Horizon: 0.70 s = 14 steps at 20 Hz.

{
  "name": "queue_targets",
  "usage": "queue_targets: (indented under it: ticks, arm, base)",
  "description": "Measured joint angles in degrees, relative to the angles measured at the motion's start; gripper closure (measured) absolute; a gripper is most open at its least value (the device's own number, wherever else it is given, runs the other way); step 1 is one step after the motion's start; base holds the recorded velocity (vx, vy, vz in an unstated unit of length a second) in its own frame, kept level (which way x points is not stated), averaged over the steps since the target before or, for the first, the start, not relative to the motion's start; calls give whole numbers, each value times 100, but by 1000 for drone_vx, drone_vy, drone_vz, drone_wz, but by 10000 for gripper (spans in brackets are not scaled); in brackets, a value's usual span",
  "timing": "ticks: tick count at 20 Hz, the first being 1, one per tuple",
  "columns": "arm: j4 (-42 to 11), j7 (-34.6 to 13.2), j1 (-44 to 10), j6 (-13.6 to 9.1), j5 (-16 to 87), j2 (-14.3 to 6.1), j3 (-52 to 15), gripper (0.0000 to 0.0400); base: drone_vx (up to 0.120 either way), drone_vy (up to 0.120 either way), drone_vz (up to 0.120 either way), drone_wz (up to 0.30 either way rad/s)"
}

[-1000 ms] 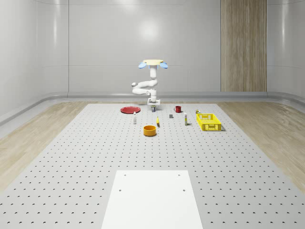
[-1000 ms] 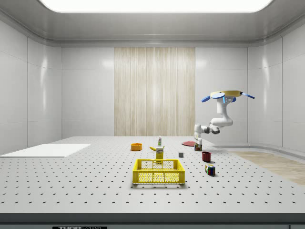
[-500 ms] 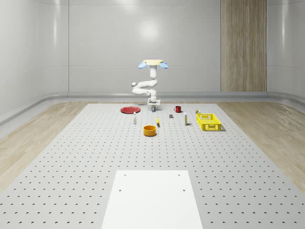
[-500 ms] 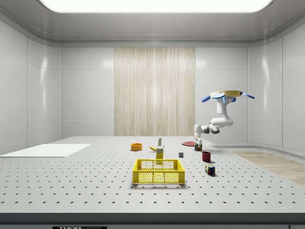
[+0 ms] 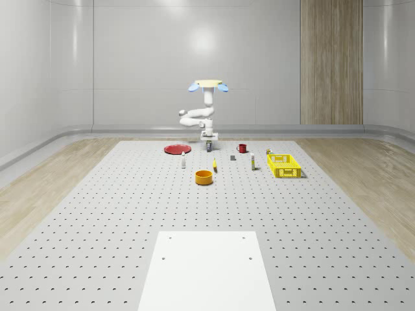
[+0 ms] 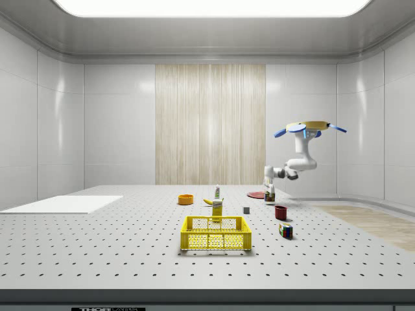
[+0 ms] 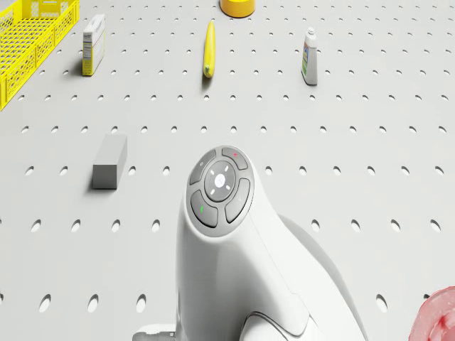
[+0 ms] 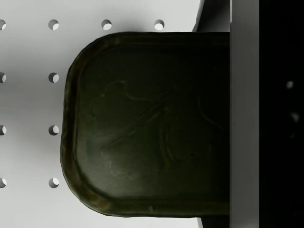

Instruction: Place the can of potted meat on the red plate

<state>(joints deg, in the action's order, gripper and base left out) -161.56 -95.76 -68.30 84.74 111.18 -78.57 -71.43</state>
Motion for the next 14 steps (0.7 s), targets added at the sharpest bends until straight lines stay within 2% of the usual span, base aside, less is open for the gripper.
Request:
queue_targets:
  ticks: [8, 14]
  arm:
    - [-42, -68, -33, -13, -234, -70, -223, 119]
    - [-44, -91, -57, 38, -298, -138, -268, 119]
  base:
    - [0, -120, 120, 0]
    - [0, -120, 0, 0]
